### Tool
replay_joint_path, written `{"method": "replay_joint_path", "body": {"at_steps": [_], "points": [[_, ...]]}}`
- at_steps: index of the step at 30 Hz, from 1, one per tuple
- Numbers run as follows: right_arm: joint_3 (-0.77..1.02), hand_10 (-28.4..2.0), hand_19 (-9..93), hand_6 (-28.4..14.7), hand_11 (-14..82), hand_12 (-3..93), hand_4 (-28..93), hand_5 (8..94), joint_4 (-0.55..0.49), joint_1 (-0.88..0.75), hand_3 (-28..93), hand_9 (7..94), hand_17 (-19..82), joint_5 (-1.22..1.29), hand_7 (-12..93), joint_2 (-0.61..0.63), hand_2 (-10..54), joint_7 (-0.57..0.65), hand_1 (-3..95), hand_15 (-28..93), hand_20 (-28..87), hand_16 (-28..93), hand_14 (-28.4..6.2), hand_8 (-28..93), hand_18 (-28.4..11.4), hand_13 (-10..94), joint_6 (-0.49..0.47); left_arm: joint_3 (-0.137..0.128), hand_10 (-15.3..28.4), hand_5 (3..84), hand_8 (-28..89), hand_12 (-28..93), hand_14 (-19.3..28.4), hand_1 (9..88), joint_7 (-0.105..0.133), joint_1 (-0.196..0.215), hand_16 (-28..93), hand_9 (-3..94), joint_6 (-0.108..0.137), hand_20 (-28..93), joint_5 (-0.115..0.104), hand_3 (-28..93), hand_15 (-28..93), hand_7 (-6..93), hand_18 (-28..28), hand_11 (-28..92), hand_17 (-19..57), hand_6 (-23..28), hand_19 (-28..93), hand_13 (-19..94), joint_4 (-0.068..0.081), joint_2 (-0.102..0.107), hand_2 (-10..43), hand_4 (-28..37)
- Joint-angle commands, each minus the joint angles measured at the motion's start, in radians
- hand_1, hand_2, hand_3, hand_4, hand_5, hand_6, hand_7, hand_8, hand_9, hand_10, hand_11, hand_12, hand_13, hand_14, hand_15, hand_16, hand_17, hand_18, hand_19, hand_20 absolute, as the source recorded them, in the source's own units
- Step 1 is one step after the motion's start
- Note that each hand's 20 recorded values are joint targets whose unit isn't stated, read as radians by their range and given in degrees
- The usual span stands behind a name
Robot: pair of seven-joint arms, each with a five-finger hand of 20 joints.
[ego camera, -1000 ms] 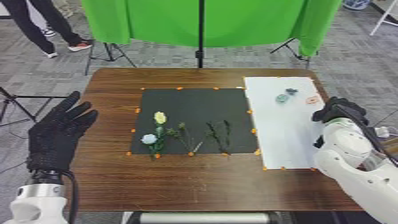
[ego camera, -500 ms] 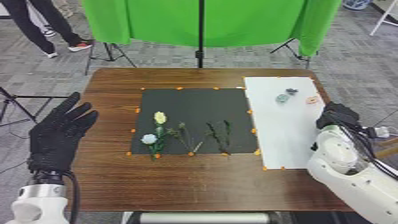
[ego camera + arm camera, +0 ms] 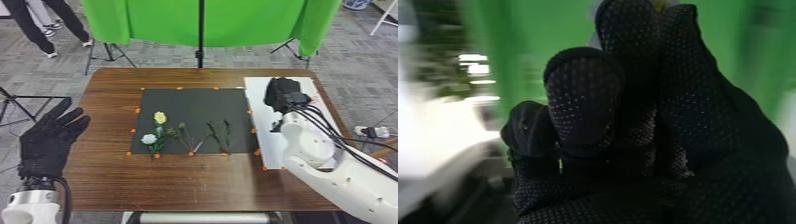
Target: Arrange flowers
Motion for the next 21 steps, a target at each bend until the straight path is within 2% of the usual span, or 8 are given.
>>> {"method": "replay_joint_path", "body": {"at_steps": [1,5,6,7,9,15,19,21], "points": [[-0.144,-6.2,93,3.8,20.0,28.2,-28,90.2,0.087,0.189,66,93.7,36,-0.032,14,-0.408,-9.5,-0.143,59.1,64,61,21,-4.8,2,-19.9,82,-0.082,0.012,20.5,40.3,-8,12,27.3,24.3,0.0,-0.012,-8,35.3,0.004,19,-0.004,80,54,11.8,25.9,27,-8.8,11.0,54,26,0.003,-0.001,6.6,-23.5],[-0.141,-6.0,93,4.1,20.7,28.9,-28,89.5,0.153,0.163,68,93.7,36,-0.016,14,-0.51,-9.5,-0.171,57.6,66,61,21,-5.4,2,-20.0,80,-0.148,0.021,20.5,40.3,-8,12,27.3,24.4,-0.021,-0.036,-8,35.3,-0.007,19,0.008,80,54,11.8,25.9,27,-8.8,10.9,54,26,0.01,0.0,6.6,-23.5],[-0.126,-6.1,93,4.1,20.8,29.4,-28,89.2,0.163,0.137,68,93.7,34,-0.028,14,-0.531,-9.5,-0.173,57.0,68,61,21,-6.0,2,-20.3,78,-0.171,0.022,20.5,40.3,-8,12,27.3,24.4,-0.032,-0.04,-8,35.3,-0.009,19,0.01,80,54,11.8,25.9,27,-8.8,10.9,54,26,0.01,-0.004,6.6,-23.5],[-0.166,-6.1,93,4.3,21.0,29.8,-28,88.9,0.17,0.161,68,93.7,33,0.0,14,-0.523,-9.5,-0.148,56.7,69,61,22,-6.4,2,-20.5,77,-0.162,0.029,20.5,40.3,-8,12,27.3,24.4,-0.031,-0.052,-8,35.3,-0.009,19,0.005,80,54,11.8,25.9,27,-8.8,10.9,54,26,0.014,0.004,6.6,-23.4],[-0.153,-6.1,93,4.4,21.2,30.6,-28,88.6,0.182,0.126,69,93.7,32,-0.016,15,-0.542,-9.5,-0.162,56.4,71,60,21,-7.0,2,-20.7,75,-0.196,0.028,20.5,40.4,-8,12,27.3,24.4,-0.046,-0.06,-8,35.3,-0.013,19,0.014,80,54,11.8,25.9,27,-8.8,11.0,54,26,0.016,0.002,6.6,-23.4],[-0.167,-5.9,93,4.5,20.0,33.5,-28,88.2,0.202,0.082,68,93.7,30,-0.052,15,-0.565,-9.5,-0.16,56.1,73,59,19,-7.7,1,-21.0,73,-0.254,0.027,20.5,40.5,-9,12,27.2,24.5,-0.072,-0.077,-8,35.4,-0.022,19,0.023,80,54,11.8,25.9,27,-8.8,11.1,54,26,0.022,-0.003,6.7,-23.4],[-0.192,-6.1,93,4.7,19.4,34.6,-28,87.7,0.211,0.088,68,93.4,30,-0.062,14,-0.568,-9.5,-0.146,55.5,74,59,19,-8.0,0,-21.2,72,-0.261,0.03,20.5,40.5,-9,12,27.2,24.5,-0.079,-0.093,-8,35.4,-0.033,19,0.027,80,54,11.8,25.9,27,-8.8,11.1,54,26,0.028,-0.004,6.7,-23.4],[-0.209,-6.4,93,4.7,19.7,35.1,-28,86.2,0.214,0.101,67,91.8,29,-0.054,14,-0.567,-9.5,-0.136,54.7,74,59,19,-8.3,0,-21.3,71,-0.257,0.034,20.5,40.6,-9,12,27.2,24.6,-0.072,-0.096,-8,35.5,-0.034,19,0.022,80,54,11.9,25.9,27,-8.8,11.1,54,26,0.031,0.003,6.7,-23.4]]}}
